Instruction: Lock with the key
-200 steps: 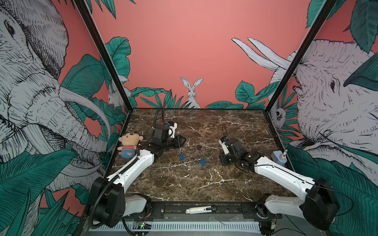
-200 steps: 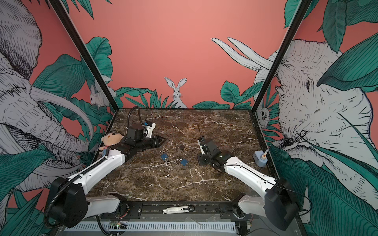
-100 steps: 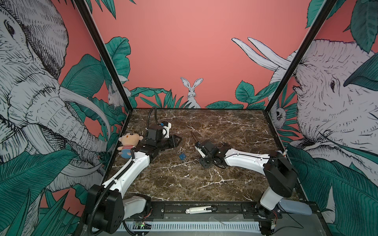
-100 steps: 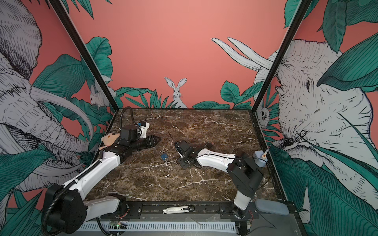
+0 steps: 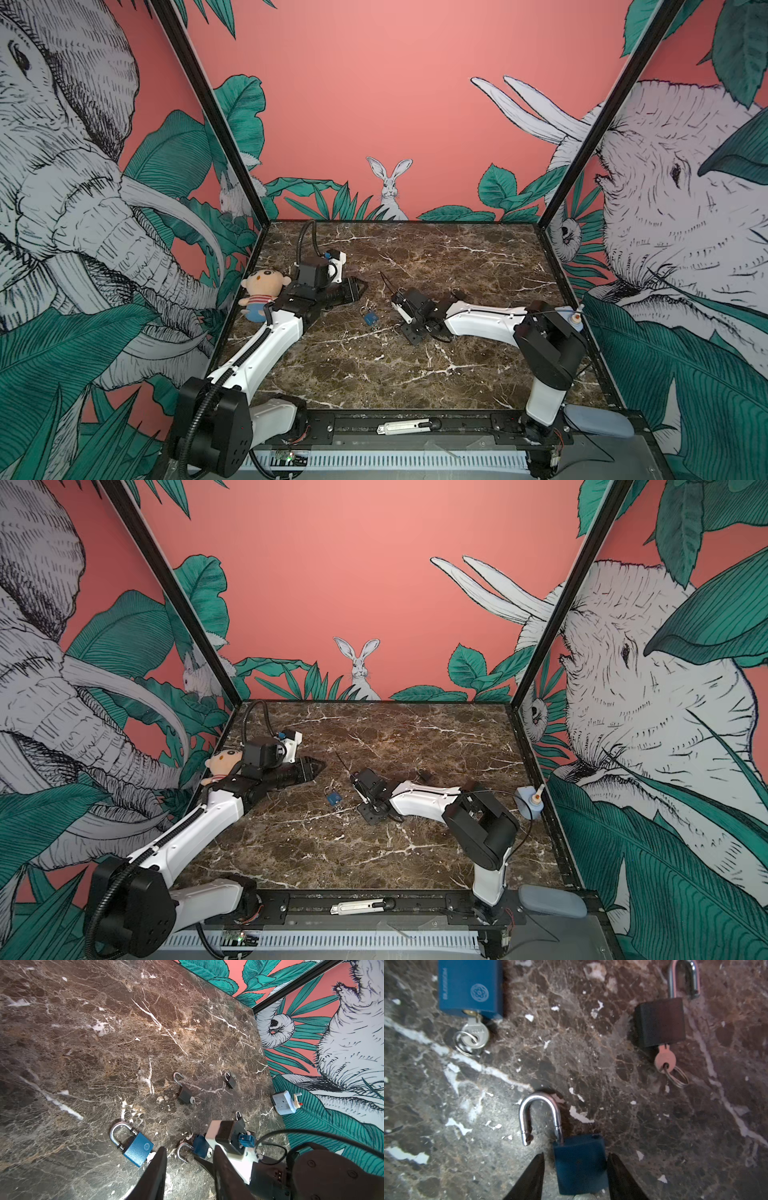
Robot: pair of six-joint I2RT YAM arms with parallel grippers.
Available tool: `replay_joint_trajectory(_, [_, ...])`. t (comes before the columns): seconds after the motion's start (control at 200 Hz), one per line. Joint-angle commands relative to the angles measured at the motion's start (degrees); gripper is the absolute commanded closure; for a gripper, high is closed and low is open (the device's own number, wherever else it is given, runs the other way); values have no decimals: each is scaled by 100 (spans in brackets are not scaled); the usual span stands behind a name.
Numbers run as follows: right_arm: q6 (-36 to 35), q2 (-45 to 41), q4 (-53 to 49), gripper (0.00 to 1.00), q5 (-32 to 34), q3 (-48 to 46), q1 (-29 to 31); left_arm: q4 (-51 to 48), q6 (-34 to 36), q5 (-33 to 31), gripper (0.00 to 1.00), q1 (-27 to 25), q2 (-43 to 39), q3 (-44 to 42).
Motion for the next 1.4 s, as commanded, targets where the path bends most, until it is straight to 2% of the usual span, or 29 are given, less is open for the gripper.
replay_joint_trajectory(0.0, [-72, 83, -53, 51, 66, 105, 55, 93, -54, 105, 61, 47, -9, -40])
replay_joint_trajectory(0.715, [-127, 361, -63, 55, 115, 21, 79, 164, -148, 170, 61, 51, 110, 26])
replay_joint_trajectory(0.8, [-131, 369, -71, 69, 105, -9, 80, 184, -144, 197, 61, 51, 104, 12])
replay_joint_trajectory(1.0, [-94, 205, -41, 89, 74, -14, 81, 173, -152, 199, 61, 51, 101, -30])
replay_joint_trajectory(1.165, [-57, -109, -1, 92, -42, 9, 65, 96, -41, 252, 61, 54, 117, -32])
replay_joint_trajectory(1.395, [1, -630, -75, 92, -300, 121, 45, 93, 43, 634, 62, 51, 180, -83])
